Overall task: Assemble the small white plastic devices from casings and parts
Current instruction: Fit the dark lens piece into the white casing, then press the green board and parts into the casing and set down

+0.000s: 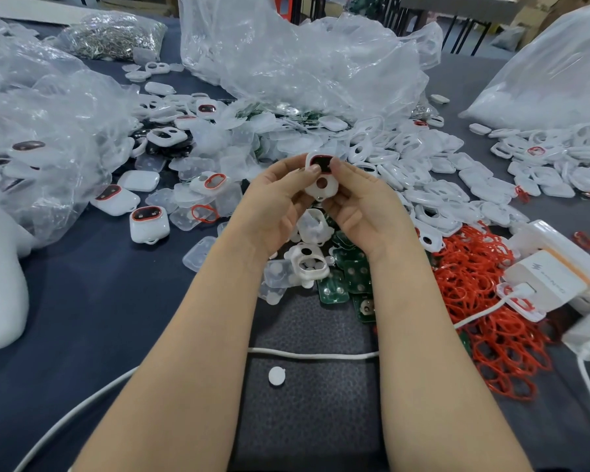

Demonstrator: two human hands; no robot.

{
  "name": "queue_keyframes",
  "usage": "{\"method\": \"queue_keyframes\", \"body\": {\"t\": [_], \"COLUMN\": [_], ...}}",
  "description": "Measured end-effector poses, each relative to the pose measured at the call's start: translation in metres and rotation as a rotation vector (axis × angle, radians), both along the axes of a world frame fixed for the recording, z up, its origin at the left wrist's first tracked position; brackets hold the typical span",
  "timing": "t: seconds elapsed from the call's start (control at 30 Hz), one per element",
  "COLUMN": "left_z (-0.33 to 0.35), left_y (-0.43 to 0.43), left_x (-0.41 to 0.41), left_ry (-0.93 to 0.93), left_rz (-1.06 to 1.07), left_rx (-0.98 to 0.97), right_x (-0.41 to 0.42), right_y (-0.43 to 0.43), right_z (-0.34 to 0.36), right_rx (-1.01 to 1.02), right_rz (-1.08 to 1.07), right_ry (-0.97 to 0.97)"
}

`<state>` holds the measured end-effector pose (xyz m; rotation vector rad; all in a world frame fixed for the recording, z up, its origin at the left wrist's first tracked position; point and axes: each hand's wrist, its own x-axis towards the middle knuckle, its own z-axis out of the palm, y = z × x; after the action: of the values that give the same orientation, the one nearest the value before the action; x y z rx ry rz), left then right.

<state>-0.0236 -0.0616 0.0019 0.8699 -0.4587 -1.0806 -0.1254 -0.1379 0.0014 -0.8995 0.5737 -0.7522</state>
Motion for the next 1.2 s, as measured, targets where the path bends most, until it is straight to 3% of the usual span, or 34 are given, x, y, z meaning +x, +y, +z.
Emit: {"method": "queue_keyframes", "body": {"t": [0.23, 0.6, 0.67, 0.73, 0.77, 0.83, 1.03, 1.2], "left_z": [0.001, 0.004, -0.001, -0.007, -0.007, -0.004, -0.002, -0.003], "left_y": [0.001, 0.0, -0.003, -0.005, -0.006, -0.005, -0.005, -0.003], "left_x": [0.002, -0.003, -0.005, -0.006, -0.008, -0.013, -0.013, 0.002], "left_ry": [0.024, 0.107, -0.144, -0.59, -0.682, -0.681, -0.615, -0.497], "left_rz": [-0.016, 0.018, 0.187, 0.373, 0.391, 0.307, 0.252, 0.376], "left_rx": [-0.045, -0.025, 0.085, 0.2, 0.197, 0.159, 0.131, 0.246], "right_x": [0.002, 0.001, 0.004, 0.007, 0.008, 0.009, 0.014, 0.006], "right_y": [0.002, 0.005, 0.005, 0.006, 0.006, 0.009, 0.019, 0.017], "right_z": [0.001, 0.002, 0.002, 0.0, -0.001, 0.0, 0.003, 0.015], "right_rx": [0.113, 0.126, 0.033, -0.24, -0.39, -0.576, -0.846, -0.567], "right_rz": [0.006, 0.02, -0.077, -0.282, -0.386, -0.504, -0.312, -0.073], "right_ry": [-0.074, -0.117, -0.018, 0.231, 0.35, 0.435, 0.566, 0.325]}}
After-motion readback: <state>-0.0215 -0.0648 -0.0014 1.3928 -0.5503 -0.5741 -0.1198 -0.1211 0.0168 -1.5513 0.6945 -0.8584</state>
